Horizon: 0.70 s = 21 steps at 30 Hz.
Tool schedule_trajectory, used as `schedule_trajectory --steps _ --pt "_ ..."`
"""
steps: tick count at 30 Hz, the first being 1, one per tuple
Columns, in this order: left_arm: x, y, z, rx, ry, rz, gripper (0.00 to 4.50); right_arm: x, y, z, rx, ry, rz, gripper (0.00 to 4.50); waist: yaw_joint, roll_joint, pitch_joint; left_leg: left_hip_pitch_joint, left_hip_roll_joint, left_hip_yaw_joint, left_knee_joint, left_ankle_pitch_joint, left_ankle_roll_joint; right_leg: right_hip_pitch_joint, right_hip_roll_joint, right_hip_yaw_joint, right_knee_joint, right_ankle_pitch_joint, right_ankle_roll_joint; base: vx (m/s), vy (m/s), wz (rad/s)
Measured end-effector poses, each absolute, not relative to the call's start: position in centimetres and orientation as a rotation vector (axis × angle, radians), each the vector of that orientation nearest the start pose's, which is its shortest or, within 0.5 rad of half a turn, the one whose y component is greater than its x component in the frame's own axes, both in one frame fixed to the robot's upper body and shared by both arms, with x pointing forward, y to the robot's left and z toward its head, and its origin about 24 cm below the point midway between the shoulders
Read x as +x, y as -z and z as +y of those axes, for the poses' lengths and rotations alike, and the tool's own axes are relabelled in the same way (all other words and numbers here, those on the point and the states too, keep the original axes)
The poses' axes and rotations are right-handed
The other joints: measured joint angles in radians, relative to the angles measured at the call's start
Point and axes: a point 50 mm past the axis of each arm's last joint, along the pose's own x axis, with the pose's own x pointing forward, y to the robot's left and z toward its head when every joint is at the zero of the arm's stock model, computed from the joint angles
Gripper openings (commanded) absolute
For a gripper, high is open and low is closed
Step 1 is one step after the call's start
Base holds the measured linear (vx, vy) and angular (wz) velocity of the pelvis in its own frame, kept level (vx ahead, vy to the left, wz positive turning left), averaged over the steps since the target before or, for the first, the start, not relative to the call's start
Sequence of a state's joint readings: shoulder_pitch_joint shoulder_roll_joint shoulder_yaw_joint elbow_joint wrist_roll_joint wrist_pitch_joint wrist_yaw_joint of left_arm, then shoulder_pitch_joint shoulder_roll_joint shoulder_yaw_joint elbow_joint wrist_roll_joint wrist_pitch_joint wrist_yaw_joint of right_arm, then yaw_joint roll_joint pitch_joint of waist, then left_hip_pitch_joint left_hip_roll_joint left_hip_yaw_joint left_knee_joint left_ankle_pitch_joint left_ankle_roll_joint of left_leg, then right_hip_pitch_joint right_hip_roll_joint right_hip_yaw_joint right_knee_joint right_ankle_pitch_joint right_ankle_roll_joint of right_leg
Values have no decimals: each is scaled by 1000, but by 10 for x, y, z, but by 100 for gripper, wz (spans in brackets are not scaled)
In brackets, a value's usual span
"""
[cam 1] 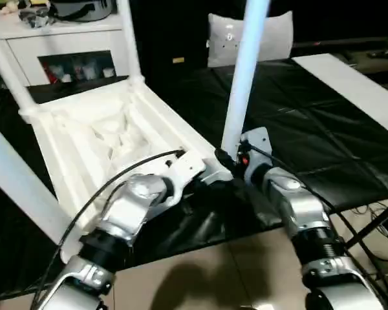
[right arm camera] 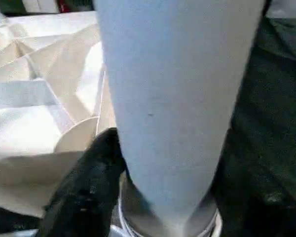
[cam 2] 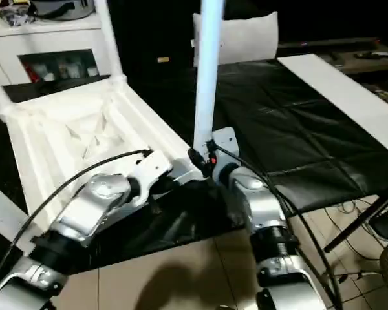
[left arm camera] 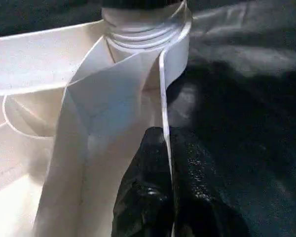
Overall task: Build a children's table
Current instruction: Rotate leg to tighten
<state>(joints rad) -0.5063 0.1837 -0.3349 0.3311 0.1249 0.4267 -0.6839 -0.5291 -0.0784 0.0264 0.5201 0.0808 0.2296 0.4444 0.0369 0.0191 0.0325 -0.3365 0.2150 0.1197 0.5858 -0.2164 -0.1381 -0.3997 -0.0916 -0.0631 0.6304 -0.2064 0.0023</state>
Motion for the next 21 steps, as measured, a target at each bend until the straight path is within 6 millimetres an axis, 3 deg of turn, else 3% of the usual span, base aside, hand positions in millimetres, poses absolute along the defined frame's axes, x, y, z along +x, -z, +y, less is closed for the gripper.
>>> schedule_trajectory --steps 7,11,16,21 --pt "313 -48 81 459 935 399 0 335 -52 -116 -17 -620 232 354 7 0 0 -3 0 0 -1 -1 1 0 0 -1 -4 0 0 0 0 0" --pt "313 -48 86 485 990 376 0 325 -52 -138 -60 -749 232 399 21 4 2 -3 0 0 -1 -1 1 0 0 -1 -4 0 0 0 0 0" --pt "314 -49 105 525 1047 364 0 308 -55 -159 -113 -927 240 443 22 5 3 -3 2 0 -1 0 3 -1 1 -2 -4 0 0 0 0 0" --pt "311 -50 120 547 1152 360 0 302 -61 -178 -196 -1029 251 448 24 5 3 -4 2 1 -1 0 4 -1 1 -2 -5 0 0 0 0 0"
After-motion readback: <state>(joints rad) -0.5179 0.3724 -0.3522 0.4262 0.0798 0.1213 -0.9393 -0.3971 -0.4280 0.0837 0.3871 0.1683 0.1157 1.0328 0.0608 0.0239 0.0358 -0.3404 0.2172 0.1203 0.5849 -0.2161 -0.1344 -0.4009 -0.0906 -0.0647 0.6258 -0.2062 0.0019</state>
